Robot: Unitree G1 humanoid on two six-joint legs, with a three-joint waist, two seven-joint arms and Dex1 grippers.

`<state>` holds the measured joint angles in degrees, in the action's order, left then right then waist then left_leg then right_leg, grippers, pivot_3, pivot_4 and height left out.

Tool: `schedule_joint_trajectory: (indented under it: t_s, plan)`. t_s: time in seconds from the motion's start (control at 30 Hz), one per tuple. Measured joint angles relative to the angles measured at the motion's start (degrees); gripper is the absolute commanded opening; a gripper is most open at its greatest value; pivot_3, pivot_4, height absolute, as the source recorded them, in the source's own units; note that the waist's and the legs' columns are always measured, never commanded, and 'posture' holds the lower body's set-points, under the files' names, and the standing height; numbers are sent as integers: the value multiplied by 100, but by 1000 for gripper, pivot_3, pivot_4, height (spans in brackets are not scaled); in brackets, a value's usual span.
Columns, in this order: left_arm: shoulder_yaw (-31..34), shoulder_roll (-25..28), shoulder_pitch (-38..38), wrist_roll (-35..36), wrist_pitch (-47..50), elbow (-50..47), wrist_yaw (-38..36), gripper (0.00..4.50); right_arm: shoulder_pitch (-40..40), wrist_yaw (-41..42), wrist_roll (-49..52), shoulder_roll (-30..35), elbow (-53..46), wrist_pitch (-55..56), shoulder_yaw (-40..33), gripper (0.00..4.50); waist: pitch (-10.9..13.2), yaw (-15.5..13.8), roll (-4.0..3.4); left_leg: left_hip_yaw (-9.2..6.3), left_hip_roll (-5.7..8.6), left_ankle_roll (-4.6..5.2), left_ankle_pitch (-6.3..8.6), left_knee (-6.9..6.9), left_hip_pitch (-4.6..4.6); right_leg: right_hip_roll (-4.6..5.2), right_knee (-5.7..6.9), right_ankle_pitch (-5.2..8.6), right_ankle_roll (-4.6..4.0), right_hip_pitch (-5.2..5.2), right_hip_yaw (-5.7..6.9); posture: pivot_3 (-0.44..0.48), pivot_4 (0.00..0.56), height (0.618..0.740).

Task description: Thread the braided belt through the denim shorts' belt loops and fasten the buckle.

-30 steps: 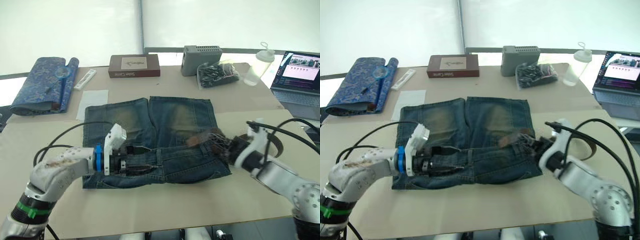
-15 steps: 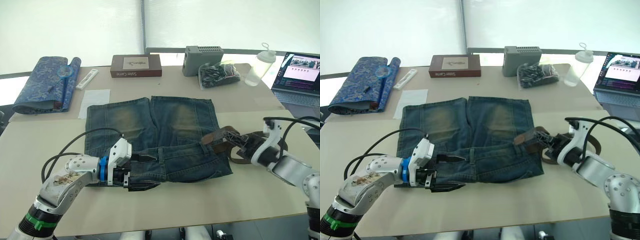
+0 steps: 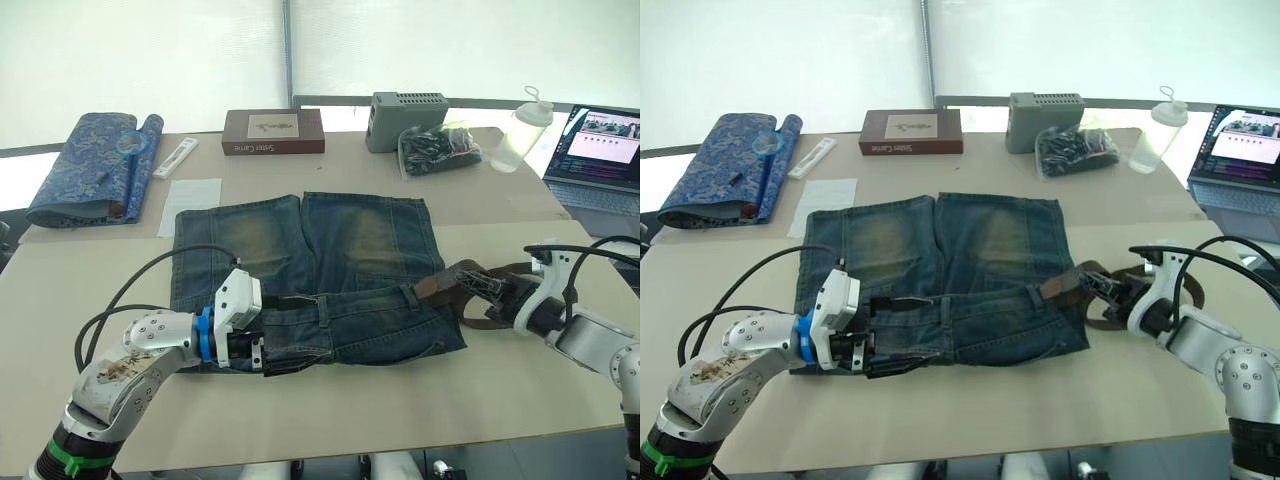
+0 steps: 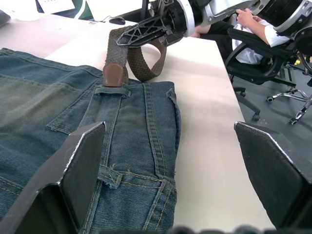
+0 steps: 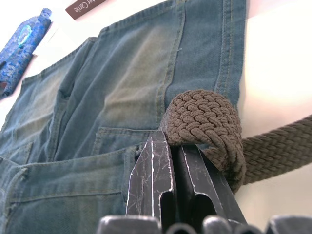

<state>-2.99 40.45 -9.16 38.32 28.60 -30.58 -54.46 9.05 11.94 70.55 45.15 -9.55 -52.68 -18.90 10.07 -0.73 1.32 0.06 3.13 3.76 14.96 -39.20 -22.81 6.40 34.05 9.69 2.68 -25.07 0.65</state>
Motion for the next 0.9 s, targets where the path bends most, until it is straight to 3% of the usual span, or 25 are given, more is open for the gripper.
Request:
schedule_joint_trajectory:
  t_s: [0.43, 0.9]
  plan:
    - [40, -92, 130, -247, -276, 40, -58, 4449, 118, 554, -746, -102, 205, -162, 163, 0, 0, 2, 0, 1, 0, 0, 0, -13, 1, -2, 3, -3, 1, 5, 1, 0, 150, 740]
    - [-138, -229, 278, -549, -194, 158, 43, 4449, 413, 793, -1522, -1042, 90, -229, 631, 0, -2, 9, -2, 0, -2, -2, -1, -19, 7, -8, 6, -10, -1, 8, -2, 0, 150, 740]
